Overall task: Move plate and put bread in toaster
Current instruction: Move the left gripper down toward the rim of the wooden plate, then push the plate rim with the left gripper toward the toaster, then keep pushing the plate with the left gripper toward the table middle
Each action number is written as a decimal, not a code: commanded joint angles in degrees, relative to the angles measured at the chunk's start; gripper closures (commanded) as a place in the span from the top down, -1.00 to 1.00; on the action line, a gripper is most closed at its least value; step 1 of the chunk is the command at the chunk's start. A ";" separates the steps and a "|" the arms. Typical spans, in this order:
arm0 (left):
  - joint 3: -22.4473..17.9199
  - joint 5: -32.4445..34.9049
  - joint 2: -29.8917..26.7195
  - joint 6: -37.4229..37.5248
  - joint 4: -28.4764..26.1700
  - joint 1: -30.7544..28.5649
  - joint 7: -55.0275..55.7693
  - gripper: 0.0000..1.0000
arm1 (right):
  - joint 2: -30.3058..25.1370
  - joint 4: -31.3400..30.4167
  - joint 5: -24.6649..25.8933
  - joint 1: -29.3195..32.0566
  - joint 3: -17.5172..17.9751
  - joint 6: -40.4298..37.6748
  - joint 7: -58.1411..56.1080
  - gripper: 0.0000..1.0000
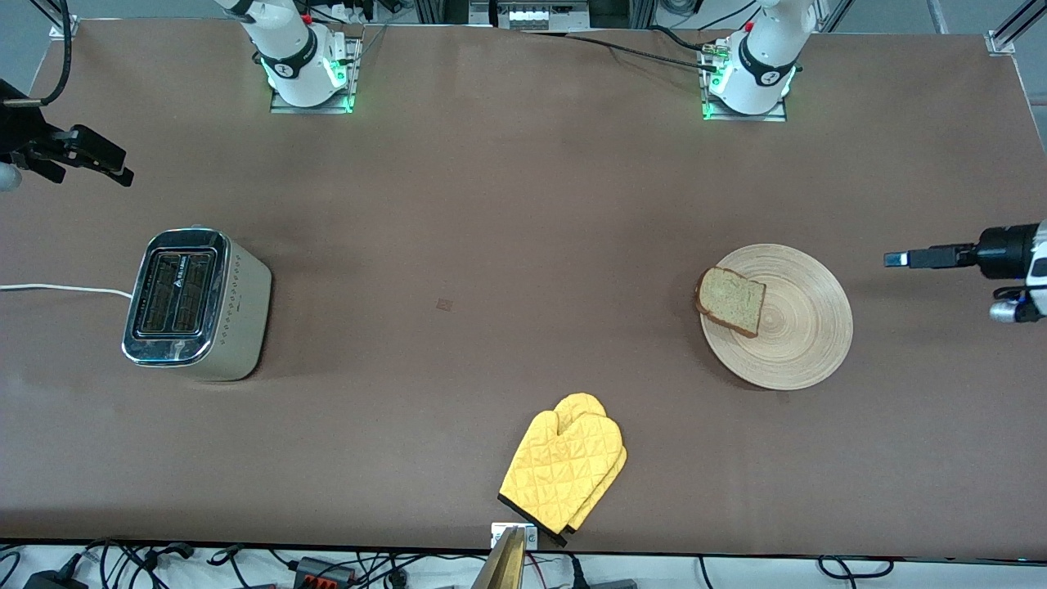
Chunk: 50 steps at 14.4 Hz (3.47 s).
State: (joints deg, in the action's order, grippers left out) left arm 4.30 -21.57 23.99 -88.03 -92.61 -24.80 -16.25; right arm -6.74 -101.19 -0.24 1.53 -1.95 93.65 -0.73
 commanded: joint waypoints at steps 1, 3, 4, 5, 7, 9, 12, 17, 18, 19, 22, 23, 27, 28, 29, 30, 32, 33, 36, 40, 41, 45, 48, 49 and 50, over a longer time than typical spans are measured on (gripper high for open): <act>0.27 -2.85 7.45 0.50 3.93 -1.13 -4.74 1.00 | -1.44 -1.47 0.16 -0.03 0.11 1.09 -0.33 1.00; 0.27 -2.43 10.27 -3.00 5.07 -1.31 -8.24 1.00 | -1.44 -1.47 0.24 -0.03 0.11 1.09 -0.42 1.00; 0.27 -2.94 11.76 -4.06 5.16 -1.40 -10.88 1.00 | -1.35 -1.47 0.24 0.05 0.11 1.09 -0.42 1.00; 0.27 -3.21 13.35 -4.51 5.16 -2.35 -12.21 1.00 | -1.35 -1.47 0.24 0.14 0.02 1.09 -0.42 1.00; 0.27 -3.21 15.55 -5.65 5.16 -3.59 -12.75 1.00 | -1.35 -1.47 0.24 0.23 -0.15 1.01 -0.59 1.00; 0.27 -3.13 16.96 -7.23 5.16 -4.64 -14.14 1.00 | -1.35 -1.56 0.24 0.32 -0.24 0.92 -0.68 1.00; 0.27 -6.80 19.42 -8.29 4.63 -5.44 -15.83 0.99 | -1.35 -1.56 0.24 0.23 -0.24 1.09 -0.68 1.00; 0.27 -11.29 22.59 -8.38 4.54 -5.53 -15.39 0.88 | -1.35 -1.56 0.24 0.41 -0.33 1.01 -0.68 1.00; 0.27 -11.56 22.94 -8.38 4.54 -5.44 -15.47 0.88 | -1.35 -1.64 0.24 0.32 -0.33 1.01 -0.68 1.00; 0.27 -11.48 22.94 -8.90 4.46 -5.27 -15.39 0.78 | -1.35 -1.64 0.24 0.32 -0.33 1.09 -0.68 1.00; 0.27 -11.48 22.94 -9.09 4.37 -4.91 -15.04 0.19 | -1.35 -1.64 0.16 0.32 -0.33 1.01 -0.68 1.00; 0.27 -11.48 22.94 -9.08 4.45 -4.82 -14.86 0.18 | -1.35 -1.64 0.24 0.32 -0.33 1.01 -0.68 1.00; 0.71 -11.56 23.99 -8.73 4.37 -5.35 -15.91 -0.45 | -1.35 -1.64 0.16 0.32 -0.33 0.83 -0.68 1.00; 0.89 -11.56 23.91 -8.56 4.45 -5.44 -16.00 -0.60 | -1.35 -1.73 0.16 0.32 -0.33 0.83 -0.68 1.00; 0.98 -11.56 23.73 -8.30 4.46 -5.44 -15.92 -0.77 | -1.43 -1.73 0.16 0.32 -0.33 0.83 -0.68 1.00; 1.15 -11.82 23.73 -7.77 4.54 -5.53 -16.09 -0.87 | -1.35 -1.73 0.16 0.32 -0.33 0.83 -0.77 1.00; 1.15 -14.62 23.73 -5.93 4.54 -5.44 -16.70 -0.98 | -1.35 -1.82 0.16 0.32 -0.33 0.74 -0.77 1.00; 1.15 -16.47 23.73 -4.44 4.54 -5.00 -17.14 -0.99 | -1.35 -1.91 0.16 0.32 -0.33 0.74 -0.77 1.00; 3.87 -19.38 23.64 -2.93 4.37 -3.07 -16.09 -0.99 | -1.35 -1.91 0.16 0.32 -0.33 0.74 -0.77 1.00; 5.20 -24.99 23.73 -3.90 1.57 0.79 -15.56 -0.99 | -1.35 -2.00 0.24 0.32 -0.33 0.83 -0.77 1.00; 5.20 -26.40 23.73 -3.90 1.38 1.67 -15.65 -0.99 | -1.35 -2.00 0.24 0.32 -0.33 0.92 -0.77 1.00; 5.99 -30.98 23.73 -3.90 1.03 6.24 -16.35 -0.99 | -1.35 -2.08 0.16 0.40 -0.33 1.01 -0.77 1.00; 5.99 -35.29 23.47 -5.21 0.94 10.80 -16.62 -0.99 | -1.35 -2.08 0.24 0.41 -0.42 1.01 -0.85 1.00; 6.16 -35.73 23.38 -6.78 0.94 12.47 -16.62 -0.99 | -1.35 -2.08 0.24 0.41 -0.42 1.01 -0.86 1.00; 6.60 -37.30 23.21 -8.45 0.77 14.06 -16.62 -0.99 | -1.35 -2.08 0.24 0.41 -0.42 1.01 -1.20 1.00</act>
State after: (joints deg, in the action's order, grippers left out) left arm 10.26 -55.53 48.66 -94.85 -90.76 -12.98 -31.79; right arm -6.74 -101.68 -0.24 1.67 -2.37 93.86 -0.77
